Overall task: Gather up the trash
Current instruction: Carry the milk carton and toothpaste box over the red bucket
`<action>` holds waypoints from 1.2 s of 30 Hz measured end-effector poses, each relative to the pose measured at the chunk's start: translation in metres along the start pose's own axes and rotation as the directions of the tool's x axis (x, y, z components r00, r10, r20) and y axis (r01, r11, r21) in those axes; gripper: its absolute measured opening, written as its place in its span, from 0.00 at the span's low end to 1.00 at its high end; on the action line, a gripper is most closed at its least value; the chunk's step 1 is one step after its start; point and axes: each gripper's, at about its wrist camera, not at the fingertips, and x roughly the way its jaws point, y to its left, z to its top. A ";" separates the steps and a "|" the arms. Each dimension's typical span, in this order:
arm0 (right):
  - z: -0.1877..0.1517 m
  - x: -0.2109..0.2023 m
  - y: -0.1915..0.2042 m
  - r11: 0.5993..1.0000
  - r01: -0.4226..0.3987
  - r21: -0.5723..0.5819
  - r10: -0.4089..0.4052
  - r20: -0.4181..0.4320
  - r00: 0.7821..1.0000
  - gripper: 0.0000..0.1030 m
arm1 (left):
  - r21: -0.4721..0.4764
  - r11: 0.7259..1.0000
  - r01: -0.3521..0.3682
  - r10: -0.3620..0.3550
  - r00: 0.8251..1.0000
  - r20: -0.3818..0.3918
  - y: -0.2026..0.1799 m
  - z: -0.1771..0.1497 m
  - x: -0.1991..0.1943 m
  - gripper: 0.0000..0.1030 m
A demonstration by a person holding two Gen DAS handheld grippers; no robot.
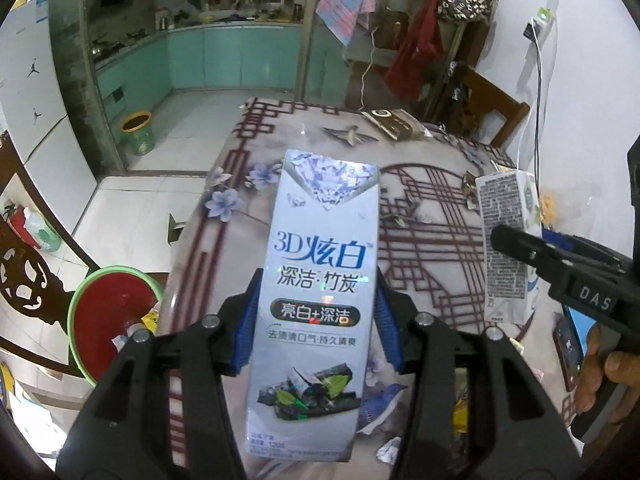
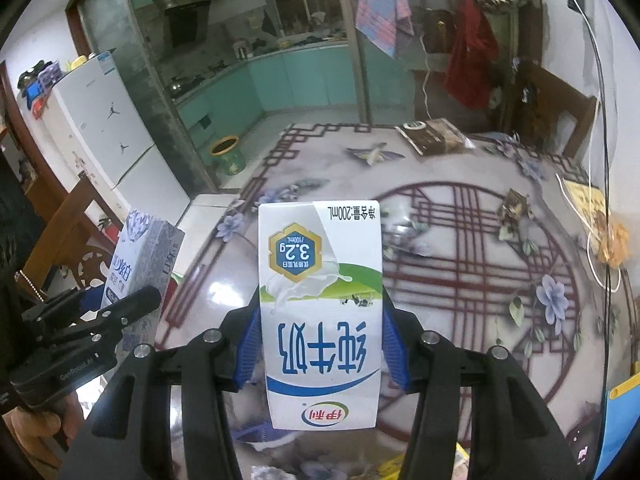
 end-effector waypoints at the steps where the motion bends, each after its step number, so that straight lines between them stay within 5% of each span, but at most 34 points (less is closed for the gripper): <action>1: 0.002 0.000 0.005 1.000 -0.001 -0.004 0.001 0.002 1.000 0.48 | -0.004 1.000 0.000 0.000 1.000 0.000 0.005 0.001 -0.001 0.48; 36: 0.024 0.066 0.199 0.990 -0.061 -0.130 0.055 -0.049 0.997 0.49 | -0.089 0.989 -0.115 0.113 0.993 -0.025 0.205 -0.002 -0.012 0.48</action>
